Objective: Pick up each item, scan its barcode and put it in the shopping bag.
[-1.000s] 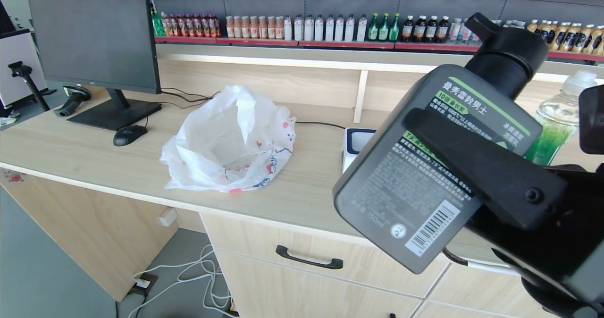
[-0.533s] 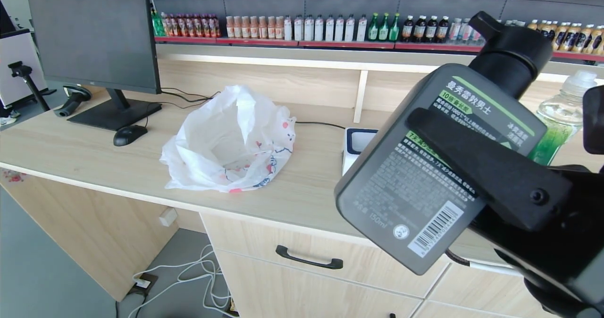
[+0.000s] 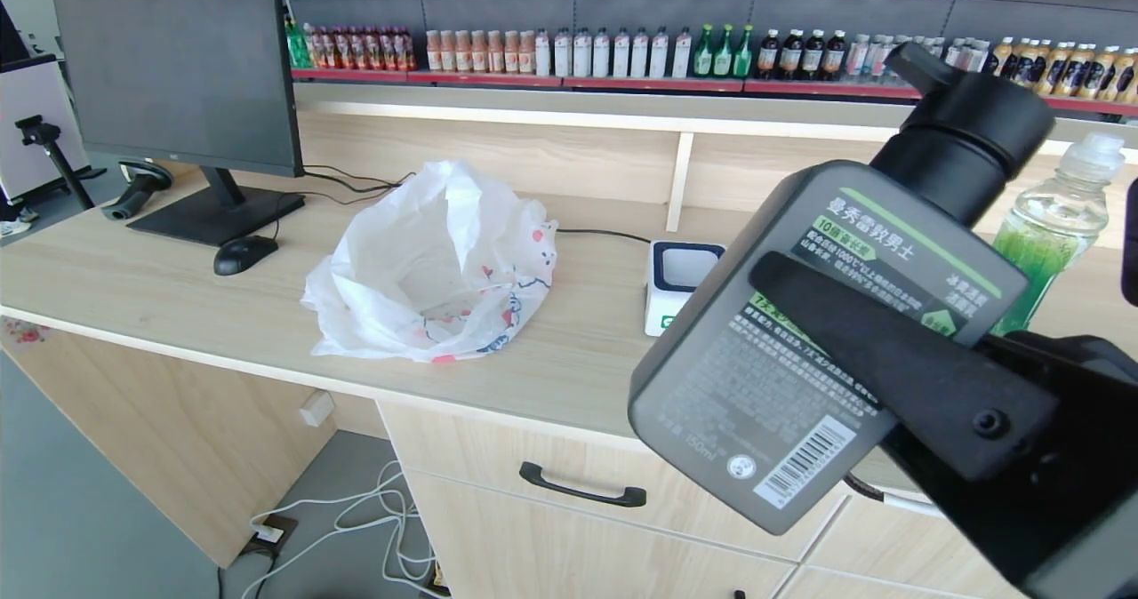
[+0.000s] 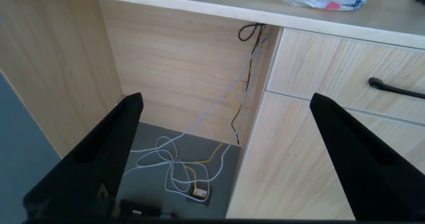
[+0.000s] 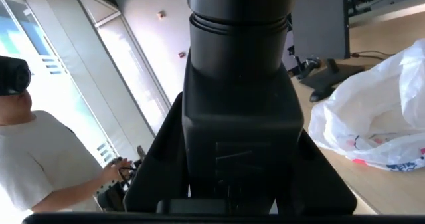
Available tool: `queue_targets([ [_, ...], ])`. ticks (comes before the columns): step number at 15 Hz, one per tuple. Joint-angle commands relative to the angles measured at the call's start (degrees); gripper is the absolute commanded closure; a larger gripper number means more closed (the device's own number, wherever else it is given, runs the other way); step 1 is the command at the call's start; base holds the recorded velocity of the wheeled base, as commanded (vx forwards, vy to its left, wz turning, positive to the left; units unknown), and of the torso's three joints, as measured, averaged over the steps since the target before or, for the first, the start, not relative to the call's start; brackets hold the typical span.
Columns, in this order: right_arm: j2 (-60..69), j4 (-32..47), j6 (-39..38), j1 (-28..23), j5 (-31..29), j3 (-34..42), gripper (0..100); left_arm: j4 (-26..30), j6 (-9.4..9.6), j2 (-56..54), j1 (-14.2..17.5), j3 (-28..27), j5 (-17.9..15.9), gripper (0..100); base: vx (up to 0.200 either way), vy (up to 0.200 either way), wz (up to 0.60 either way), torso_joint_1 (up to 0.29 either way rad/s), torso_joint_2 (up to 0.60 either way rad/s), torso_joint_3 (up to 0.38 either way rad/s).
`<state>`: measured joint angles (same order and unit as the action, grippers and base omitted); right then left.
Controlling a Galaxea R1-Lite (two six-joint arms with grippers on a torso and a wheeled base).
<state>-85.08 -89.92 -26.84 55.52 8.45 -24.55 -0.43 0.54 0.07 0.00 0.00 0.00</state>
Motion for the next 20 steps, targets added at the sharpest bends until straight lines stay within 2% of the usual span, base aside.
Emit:
queue_targets([
  [1, -0.26, -0.08, 2.76, -0.32, 0.08, 1.09, 100, -0.01, -0.01, 0.01, 0.0, 0.0, 0.0, 0, 0.0, 0.0, 0.0, 0.0, 0.0, 0.0],
  [5, -4.22, -0.08, 13.57, -1.81, -0.27, 1.35, 100, -0.01, 0.08, 0.01, 0.09, 0.0, 0.0, 0, 0.0, 0.0, 0.0, 0.0, 0.0, 0.0],
  [6, -5.98, -0.08, 17.09, -3.48, -0.01, 1.09, 100, -0.01, -0.01, 0.01, 0.09, 0.0, 0.0, 0, 0.0, 0.0, 0.0, 0.0, 0.0, 0.0],
  [9, -8.09, -0.08, 19.11, -4.89, 0.43, -1.38, 100, -0.01, -0.01, 0.01, 0.0, 0.0, 0.0, 0, 0.0, 0.0, 0.0, 0.0, 0.0, 0.0],
  [13, -10.28, -0.08, 26.05, -12.27, 0.6, -2.43, 100, -0.01, -0.01, 0.01, 0.09, 0.0, 0.0, 0, 0.0, 0.0, 0.0, 0.0, 0.0, 0.0],
  [15, -11.78, -0.08, 29.04, -13.42, 0.08, -2.96, 100, -0.01, 0.08, 0.01, 0.09, 0.0, 0.0, 0, 0.0, 0.0, 0.0, 0.0, 0.0, 0.0],
  [18, -15.21, -0.08, 32.73, -18.95, 0.25, -3.75, 100, -0.01, -0.01, 0.01, 0.09, 0.0, 0.0, 0, 0.0, 0.0, 0.0, 0.0, 0.0, 0.0],
  [20, -17.49, -0.08, 33.26, -20.27, 0.34, -5.33, 100, -0.01, -0.01, 0.01, 0.09, 0.0, 0.0, 0, 0.0, 0.0, 0.0, 0.0, 0.0, 0.0],
])
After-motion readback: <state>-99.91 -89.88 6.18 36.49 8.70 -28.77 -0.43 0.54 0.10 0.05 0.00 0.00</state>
